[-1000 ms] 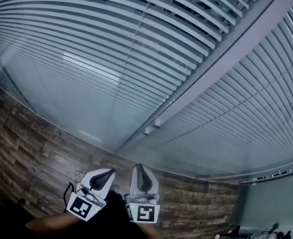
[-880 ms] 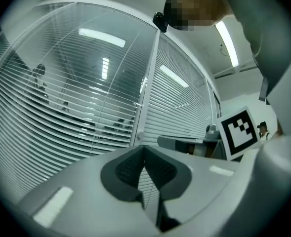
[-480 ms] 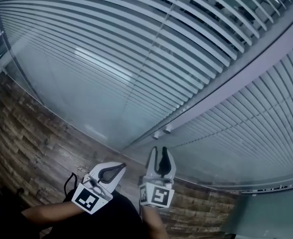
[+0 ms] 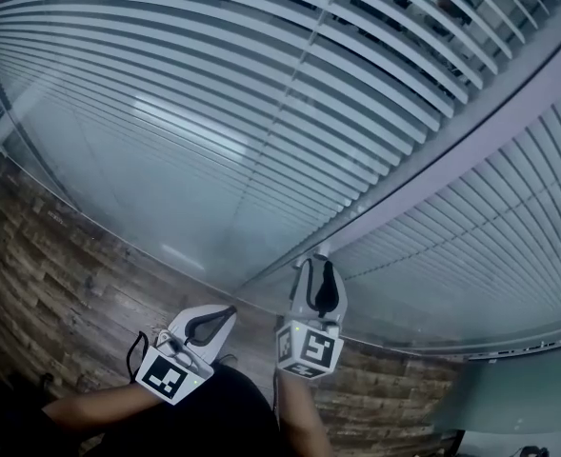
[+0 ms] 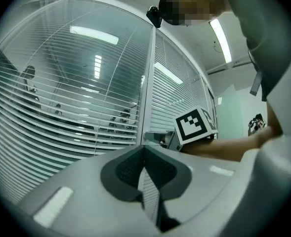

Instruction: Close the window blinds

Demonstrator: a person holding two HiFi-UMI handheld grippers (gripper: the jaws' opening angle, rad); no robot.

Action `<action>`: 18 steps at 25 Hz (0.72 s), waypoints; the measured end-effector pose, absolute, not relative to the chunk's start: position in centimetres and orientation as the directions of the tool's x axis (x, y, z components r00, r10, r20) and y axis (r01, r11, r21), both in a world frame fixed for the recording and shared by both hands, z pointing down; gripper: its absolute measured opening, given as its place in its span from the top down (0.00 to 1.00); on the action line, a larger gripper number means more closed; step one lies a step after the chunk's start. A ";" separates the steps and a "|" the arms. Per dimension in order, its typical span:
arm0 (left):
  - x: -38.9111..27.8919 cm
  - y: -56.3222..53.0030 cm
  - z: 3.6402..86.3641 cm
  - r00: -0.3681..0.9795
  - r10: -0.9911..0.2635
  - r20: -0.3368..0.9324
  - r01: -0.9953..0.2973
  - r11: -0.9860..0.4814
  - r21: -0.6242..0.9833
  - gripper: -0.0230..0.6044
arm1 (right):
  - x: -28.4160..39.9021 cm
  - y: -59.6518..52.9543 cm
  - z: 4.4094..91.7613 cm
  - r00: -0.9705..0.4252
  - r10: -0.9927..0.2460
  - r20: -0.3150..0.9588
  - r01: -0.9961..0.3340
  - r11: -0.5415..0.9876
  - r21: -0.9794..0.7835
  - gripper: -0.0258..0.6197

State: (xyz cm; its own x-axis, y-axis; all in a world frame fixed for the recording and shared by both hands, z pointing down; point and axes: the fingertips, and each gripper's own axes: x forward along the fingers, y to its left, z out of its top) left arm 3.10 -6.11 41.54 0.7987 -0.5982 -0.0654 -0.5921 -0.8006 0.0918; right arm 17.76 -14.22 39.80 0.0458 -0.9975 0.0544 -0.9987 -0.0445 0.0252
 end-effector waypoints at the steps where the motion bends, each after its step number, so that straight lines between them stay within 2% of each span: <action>1: 2.8 -6.1 41.7 0.797 -0.600 -0.066 -0.594 -0.799 0.093 0.97 | 17.8 -14.2 39.8 0.055 -0.997 0.052 -0.998 -0.054 0.022 0.73; 5: 2.4 -6.8 41.4 0.797 -0.600 -0.062 -0.594 -0.799 0.093 0.97 | 18.1 -14.6 39.4 0.096 -0.994 0.043 -0.995 -0.095 0.032 0.76; 12: 1.7 -7.3 41.6 0.795 -0.603 -0.060 -0.595 -0.796 0.112 0.97 | 18.1 -14.4 39.4 0.172 -0.984 0.037 -0.984 -0.170 0.056 0.75; 18: 2.0 -8.3 43.0 0.805 -0.592 -0.045 -0.585 -0.803 0.115 0.97 | 18.5 -16.6 41.2 0.171 -0.983 0.073 -0.983 -0.165 0.076 0.73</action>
